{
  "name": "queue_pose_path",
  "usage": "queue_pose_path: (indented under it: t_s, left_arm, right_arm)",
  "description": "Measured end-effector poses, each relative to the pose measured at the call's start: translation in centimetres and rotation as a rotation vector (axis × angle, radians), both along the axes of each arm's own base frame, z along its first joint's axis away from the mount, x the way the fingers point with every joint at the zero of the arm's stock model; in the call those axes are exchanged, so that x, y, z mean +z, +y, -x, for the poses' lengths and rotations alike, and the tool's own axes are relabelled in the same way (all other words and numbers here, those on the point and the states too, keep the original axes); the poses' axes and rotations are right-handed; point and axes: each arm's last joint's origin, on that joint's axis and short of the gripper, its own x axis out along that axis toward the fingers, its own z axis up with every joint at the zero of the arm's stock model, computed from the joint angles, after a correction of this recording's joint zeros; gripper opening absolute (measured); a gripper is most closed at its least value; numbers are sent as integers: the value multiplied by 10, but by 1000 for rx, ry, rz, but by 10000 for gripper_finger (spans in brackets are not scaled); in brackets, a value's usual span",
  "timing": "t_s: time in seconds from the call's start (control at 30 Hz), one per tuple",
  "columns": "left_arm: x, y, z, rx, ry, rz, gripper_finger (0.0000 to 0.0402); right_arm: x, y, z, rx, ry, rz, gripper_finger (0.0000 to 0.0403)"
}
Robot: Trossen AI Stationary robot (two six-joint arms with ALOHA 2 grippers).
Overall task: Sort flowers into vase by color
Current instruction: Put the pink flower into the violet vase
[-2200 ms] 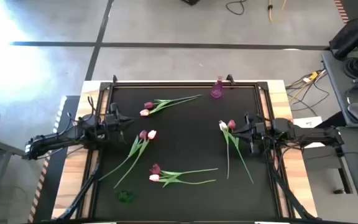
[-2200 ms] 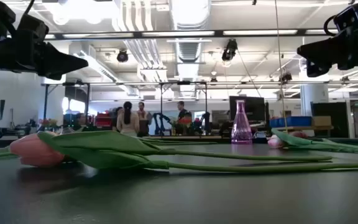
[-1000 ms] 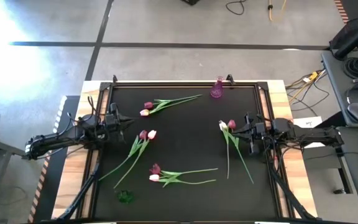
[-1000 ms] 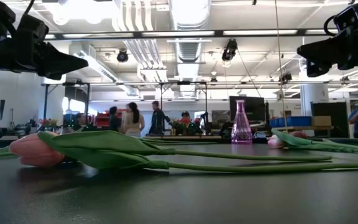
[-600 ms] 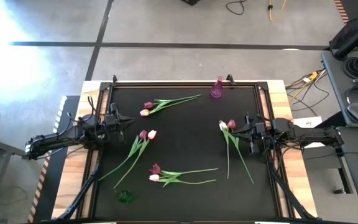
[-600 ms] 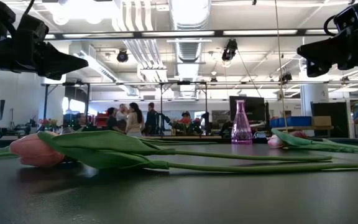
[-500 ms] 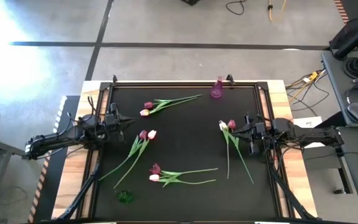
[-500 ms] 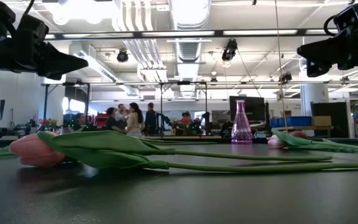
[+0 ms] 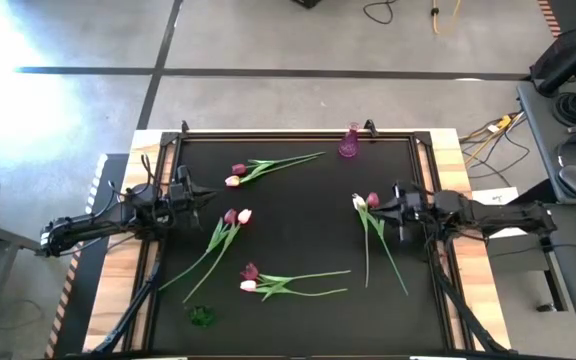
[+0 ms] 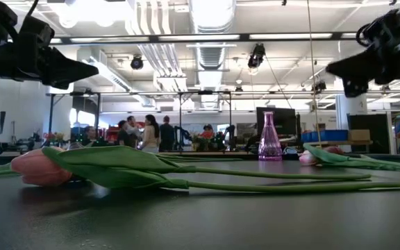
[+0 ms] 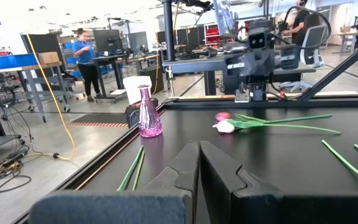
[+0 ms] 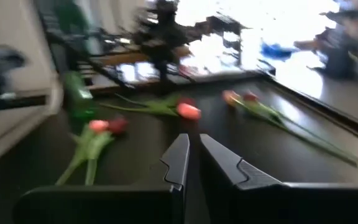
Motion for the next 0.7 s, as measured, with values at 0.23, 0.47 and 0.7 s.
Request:
queue_pose_path:
  t_s: [0.23, 0.47, 0.7]
  left_arm:
    - [0, 0, 0, 1, 0, 0, 0]
    - [0, 0, 0, 1, -1, 0, 0]
    - [0, 0, 0, 0, 0, 0, 0]
  right_arm:
    - [-20, -4, -12, -194, 303, -196, 28]
    - [-32, -1, -20, -330, 613, -240, 28]
    - [-29, 13, -31, -407, 654, -313, 28]
